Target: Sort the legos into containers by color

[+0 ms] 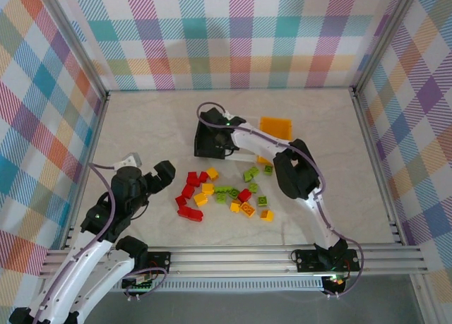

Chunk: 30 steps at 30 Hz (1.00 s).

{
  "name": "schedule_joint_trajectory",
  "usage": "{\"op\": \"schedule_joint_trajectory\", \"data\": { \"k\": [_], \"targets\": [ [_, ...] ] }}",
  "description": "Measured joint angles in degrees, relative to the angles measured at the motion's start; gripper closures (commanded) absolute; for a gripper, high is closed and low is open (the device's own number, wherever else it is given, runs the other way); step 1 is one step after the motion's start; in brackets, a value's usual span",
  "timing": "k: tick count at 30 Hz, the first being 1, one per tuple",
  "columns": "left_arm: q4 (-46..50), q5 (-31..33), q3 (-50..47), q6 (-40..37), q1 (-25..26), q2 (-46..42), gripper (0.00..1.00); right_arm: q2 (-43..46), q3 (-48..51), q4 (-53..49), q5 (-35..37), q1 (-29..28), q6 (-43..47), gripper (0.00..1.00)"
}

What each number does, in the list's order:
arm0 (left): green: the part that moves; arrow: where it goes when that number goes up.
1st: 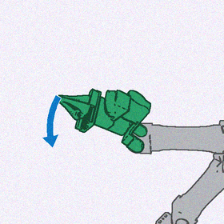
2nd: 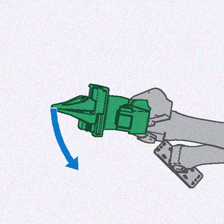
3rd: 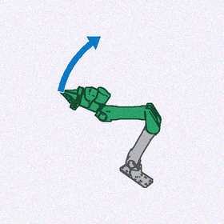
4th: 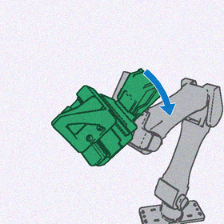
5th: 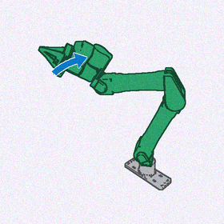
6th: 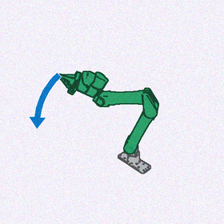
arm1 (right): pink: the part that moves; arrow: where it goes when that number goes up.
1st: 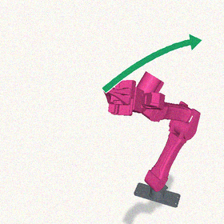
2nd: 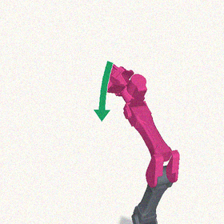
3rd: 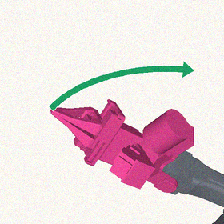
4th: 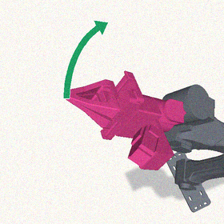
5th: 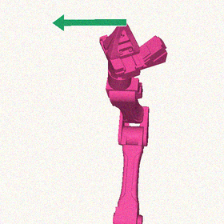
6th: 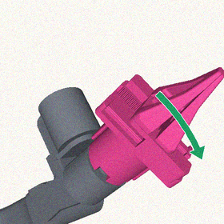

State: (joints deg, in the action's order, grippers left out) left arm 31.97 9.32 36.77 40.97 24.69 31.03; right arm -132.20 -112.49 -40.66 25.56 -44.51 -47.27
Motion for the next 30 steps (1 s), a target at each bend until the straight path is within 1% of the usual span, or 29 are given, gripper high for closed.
{"op": "schedule_joint_trajectory", "data": {
  "k": [5, 10, 12, 14, 15, 16, 18, 19, 20, 22, 26, 30],
  "targets": [
    [2.43, 0.59, -0.24, -0.02, 0.0, -2.97, 0.0, -1.49, -2.62, -1.95, 1.38, -2.93, -1.88, 1.0],
    [4.02, 0.61, -0.72, -0.02, 0.0, -3.89, 0.0, -1.49, -2.54, -2.29, 1.38, -3.89, -0.92, 1.0],
    [4.15, 0.59, -1.01, -0.02, 0.0, -3.89, 0.0, -1.01, -1.46, -1.18, 1.07, -3.89, 0.55, 0.93],
    [4.2, 0.57, -1.09, -0.02, 0.0, -3.89, 0.0, 0.37, 1.09, 0.83, 0.52, -3.91, 2.6, 0.81],
    [4.17, 0.57, -1.09, -0.02, 0.0, -3.89, 0.0, 1.03, 2.23, 1.6, 0.26, -3.91, 3.48, 0.78],
    [4.17, 0.57, -1.11, -0.02, 0.0, -3.89, 0.0, 1.64, 3.34, 2.34, -0.11, -3.96, 4.48, 0.73],
    [4.17, 0.35, -1.18, -0.02, 0.0, -3.89, 0.0, 2.43, 4.55, 3.08, -0.68, -3.96, 6.21, 0.58],
    [4.15, 0.17, -1.22, -0.04, 0.0, -3.87, 0.0, 2.58, 4.81, 3.15, -0.87, -3.96, 7.04, 0.48],
    [4.15, 0.13, -1.22, -0.04, 0.0, -3.8, 0.0, 2.6, 4.96, 3.04, -1.18, -3.96, 7.74, 0.42],
    [4.17, 0.13, -1.25, -0.07, 0.0, -3.48, 0.0, 2.64, 5.44, 2.97, -1.73, -3.96, 8.55, 0.36],
    [4.22, -0.66, -1.16, -0.66, 0.0, -2.49, 0.0, 5.01, 7.93, 3.58, -2.71, -3.96, 9.2, 0.32],
    [5.4, -1.6, 0.07, -1.7, 0.0, -1.53, 0.0, 12.5, 14.1, 5.11, -3.19, -4.31, 9.01, 0.29]
  ]
}}
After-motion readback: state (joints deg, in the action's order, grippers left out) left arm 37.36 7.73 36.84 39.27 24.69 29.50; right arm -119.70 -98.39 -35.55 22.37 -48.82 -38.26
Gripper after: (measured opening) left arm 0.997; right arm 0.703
